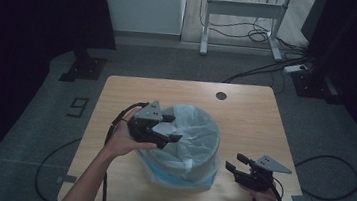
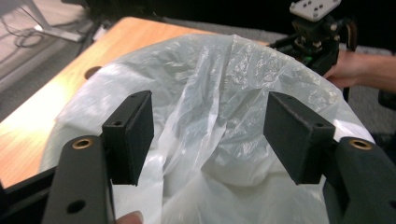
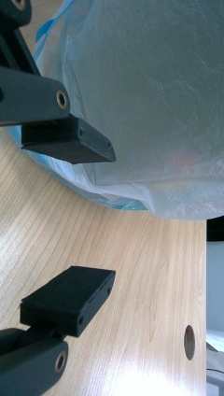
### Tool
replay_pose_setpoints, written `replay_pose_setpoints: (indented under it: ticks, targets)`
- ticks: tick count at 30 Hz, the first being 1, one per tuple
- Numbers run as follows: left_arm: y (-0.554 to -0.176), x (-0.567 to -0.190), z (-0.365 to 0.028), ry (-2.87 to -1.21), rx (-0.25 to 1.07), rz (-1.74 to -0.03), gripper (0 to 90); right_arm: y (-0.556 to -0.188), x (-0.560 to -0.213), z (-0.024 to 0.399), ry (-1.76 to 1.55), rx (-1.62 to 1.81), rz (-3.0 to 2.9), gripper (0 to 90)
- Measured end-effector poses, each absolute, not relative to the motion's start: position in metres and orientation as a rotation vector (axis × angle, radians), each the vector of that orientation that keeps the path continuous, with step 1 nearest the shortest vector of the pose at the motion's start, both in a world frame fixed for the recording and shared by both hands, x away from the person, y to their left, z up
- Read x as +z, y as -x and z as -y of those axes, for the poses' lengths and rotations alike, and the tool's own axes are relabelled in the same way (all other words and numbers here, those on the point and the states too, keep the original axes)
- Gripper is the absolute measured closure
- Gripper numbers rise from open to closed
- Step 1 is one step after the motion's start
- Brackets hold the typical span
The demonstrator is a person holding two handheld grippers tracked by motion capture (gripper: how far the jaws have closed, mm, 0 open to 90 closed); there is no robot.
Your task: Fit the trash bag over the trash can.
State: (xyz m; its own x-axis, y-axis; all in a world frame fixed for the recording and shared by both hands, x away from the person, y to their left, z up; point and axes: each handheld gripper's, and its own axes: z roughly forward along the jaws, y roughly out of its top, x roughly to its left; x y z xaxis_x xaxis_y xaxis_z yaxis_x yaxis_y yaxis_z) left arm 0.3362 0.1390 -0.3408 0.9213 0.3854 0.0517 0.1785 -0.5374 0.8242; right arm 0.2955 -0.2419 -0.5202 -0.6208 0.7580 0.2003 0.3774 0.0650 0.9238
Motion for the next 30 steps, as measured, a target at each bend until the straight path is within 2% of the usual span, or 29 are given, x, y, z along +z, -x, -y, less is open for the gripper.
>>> replay_pose_setpoints:
  ticks: [6,16,18,23,30]
  targets:
    - [-0.322,-0.352,-0.171,-2.089,0.320,-0.453,33.3,-0.296,-0.521,0.242,-1.135,1.567,-2.018,35.9]
    - [-0.306,-0.385,-0.226,-1.965,0.299,-0.594,32.0,-0.295,-0.522,0.242,-1.141,1.557,-2.011,35.9]
    - [-0.303,-0.389,-0.234,-1.956,0.327,-0.609,31.6,-0.296,-0.523,0.241,-1.139,1.548,-2.014,35.9]
    - [-0.296,-0.399,-0.256,-1.883,0.310,-0.645,31.4,-0.296,-0.525,0.241,-1.142,1.539,-2.022,35.9]
    - [-0.292,-0.416,-0.274,-1.868,0.292,-0.692,30.8,-0.296,-0.526,0.241,-1.144,1.535,-2.023,35.8]
